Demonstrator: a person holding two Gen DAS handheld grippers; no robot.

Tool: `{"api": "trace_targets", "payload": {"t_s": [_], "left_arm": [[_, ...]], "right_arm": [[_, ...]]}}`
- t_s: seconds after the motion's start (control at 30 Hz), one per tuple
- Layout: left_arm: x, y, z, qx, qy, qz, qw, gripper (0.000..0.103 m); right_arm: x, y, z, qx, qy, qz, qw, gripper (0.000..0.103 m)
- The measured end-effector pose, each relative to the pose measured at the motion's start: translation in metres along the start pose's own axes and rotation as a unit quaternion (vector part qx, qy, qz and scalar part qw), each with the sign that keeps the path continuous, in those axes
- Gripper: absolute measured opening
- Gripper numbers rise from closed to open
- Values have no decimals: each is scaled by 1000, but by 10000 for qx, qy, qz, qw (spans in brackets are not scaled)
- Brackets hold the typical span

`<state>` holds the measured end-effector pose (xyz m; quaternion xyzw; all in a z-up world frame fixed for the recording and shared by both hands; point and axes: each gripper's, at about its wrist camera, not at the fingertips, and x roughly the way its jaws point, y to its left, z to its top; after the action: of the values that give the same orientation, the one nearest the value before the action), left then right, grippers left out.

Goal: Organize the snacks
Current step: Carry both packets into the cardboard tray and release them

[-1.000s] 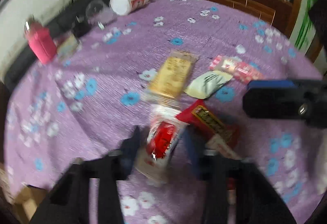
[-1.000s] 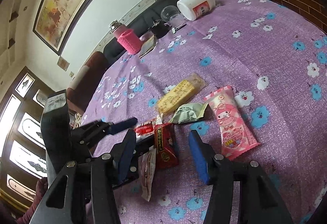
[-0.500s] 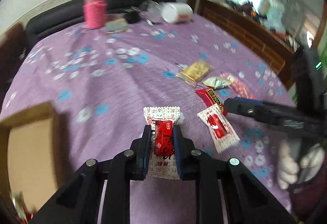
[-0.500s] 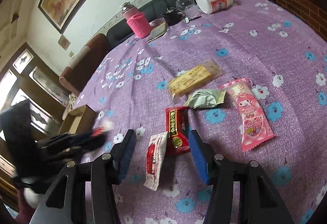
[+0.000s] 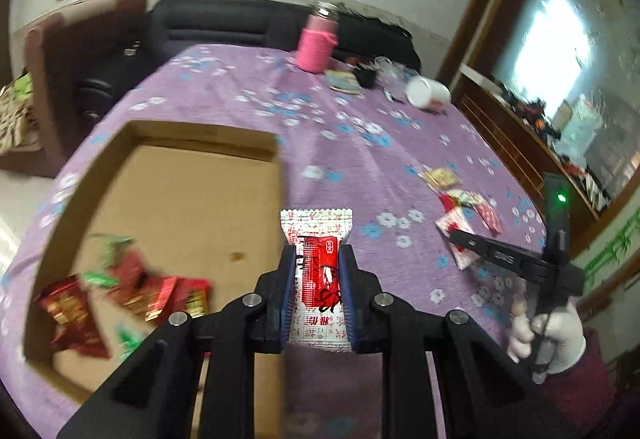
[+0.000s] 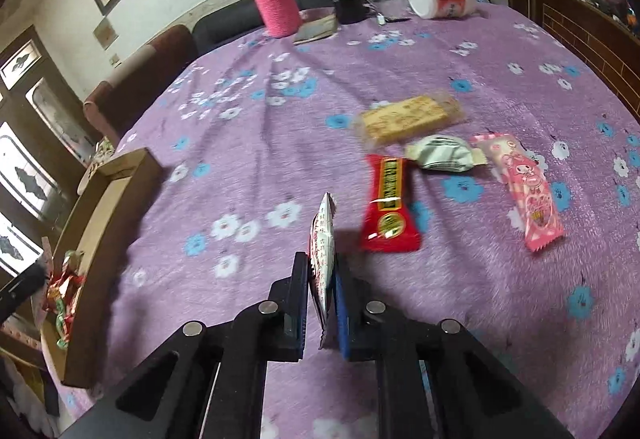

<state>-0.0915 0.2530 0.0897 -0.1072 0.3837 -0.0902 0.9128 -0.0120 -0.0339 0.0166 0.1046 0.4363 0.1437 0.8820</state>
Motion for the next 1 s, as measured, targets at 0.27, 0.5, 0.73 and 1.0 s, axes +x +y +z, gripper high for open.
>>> {"api": "trace_targets", "payload": {"t_s": [0.27,0.5,0.73,1.0], "left_arm": [[-32,69,-7,-444,-199,337,9982,20],[-12,115,10,-548,2,742,9957,20],[8,156,22,-943,285,960,9905,20],[-5,171,18,-1300,193,768,9883,49]], "right_arm": [[-31,72,-7,-468,-27,850,9953,13],[-3,191,-7,-1107,558,1916,9736,13],[62,264,2,-1264,1024,1992,9664,14],[120,282,14,-1158,1340,1656,9702,15]]}}
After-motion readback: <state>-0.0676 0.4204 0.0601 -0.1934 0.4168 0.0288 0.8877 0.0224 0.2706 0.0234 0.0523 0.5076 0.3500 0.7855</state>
